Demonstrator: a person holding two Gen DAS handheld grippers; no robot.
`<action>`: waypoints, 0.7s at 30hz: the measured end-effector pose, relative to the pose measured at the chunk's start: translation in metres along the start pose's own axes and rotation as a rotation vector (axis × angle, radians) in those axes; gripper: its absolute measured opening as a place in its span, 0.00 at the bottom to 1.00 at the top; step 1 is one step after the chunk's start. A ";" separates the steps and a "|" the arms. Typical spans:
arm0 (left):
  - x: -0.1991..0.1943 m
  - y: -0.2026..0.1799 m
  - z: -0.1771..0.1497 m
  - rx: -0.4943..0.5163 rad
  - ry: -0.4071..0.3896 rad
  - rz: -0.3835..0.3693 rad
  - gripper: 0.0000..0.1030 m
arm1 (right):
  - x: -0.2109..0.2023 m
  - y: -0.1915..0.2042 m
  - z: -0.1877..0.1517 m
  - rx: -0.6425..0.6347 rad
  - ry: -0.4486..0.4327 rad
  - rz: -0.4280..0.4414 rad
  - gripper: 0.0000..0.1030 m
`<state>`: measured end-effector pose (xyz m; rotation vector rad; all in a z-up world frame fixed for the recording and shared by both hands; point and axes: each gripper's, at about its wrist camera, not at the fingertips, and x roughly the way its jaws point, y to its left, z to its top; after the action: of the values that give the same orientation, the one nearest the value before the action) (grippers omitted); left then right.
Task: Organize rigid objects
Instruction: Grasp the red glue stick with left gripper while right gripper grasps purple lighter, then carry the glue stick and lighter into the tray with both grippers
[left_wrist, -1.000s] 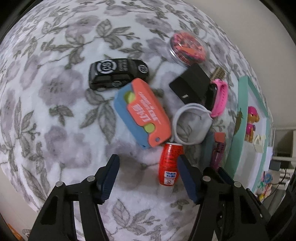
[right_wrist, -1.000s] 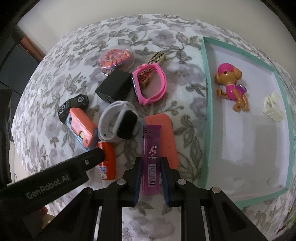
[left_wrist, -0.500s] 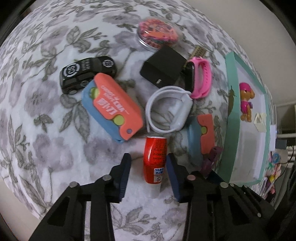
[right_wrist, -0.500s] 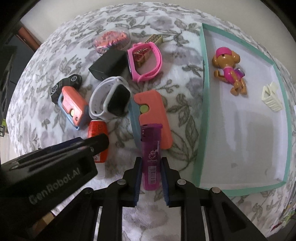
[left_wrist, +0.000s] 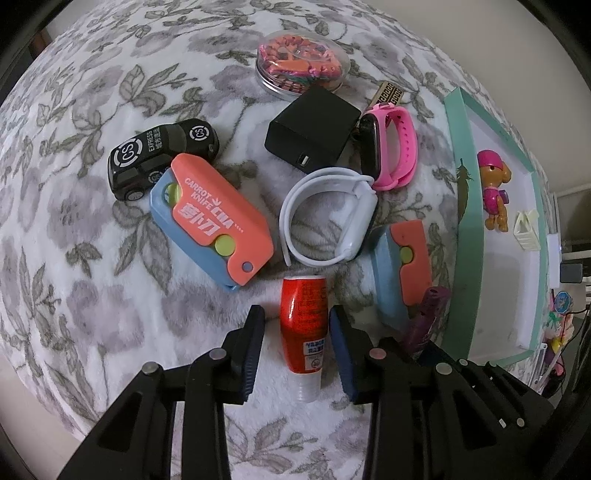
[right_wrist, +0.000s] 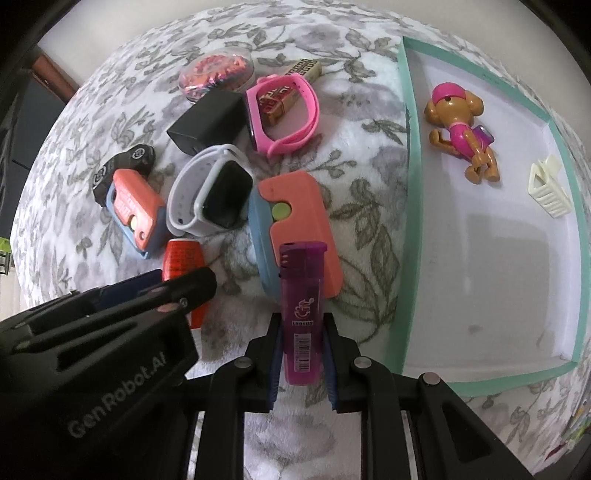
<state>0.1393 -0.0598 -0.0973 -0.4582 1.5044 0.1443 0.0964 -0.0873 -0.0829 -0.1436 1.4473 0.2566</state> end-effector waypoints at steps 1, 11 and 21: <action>0.002 0.001 0.000 0.001 0.001 0.000 0.36 | 0.000 0.000 0.000 -0.001 0.000 0.000 0.21; -0.006 0.026 0.001 -0.020 0.022 -0.089 0.26 | -0.005 0.009 0.008 -0.009 0.007 0.003 0.20; -0.062 0.046 0.000 0.003 -0.060 -0.148 0.26 | -0.037 -0.001 0.015 0.001 -0.072 0.010 0.20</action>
<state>0.1175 -0.0061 -0.0456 -0.5567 1.4065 0.0393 0.1078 -0.0880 -0.0449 -0.1256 1.3765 0.2665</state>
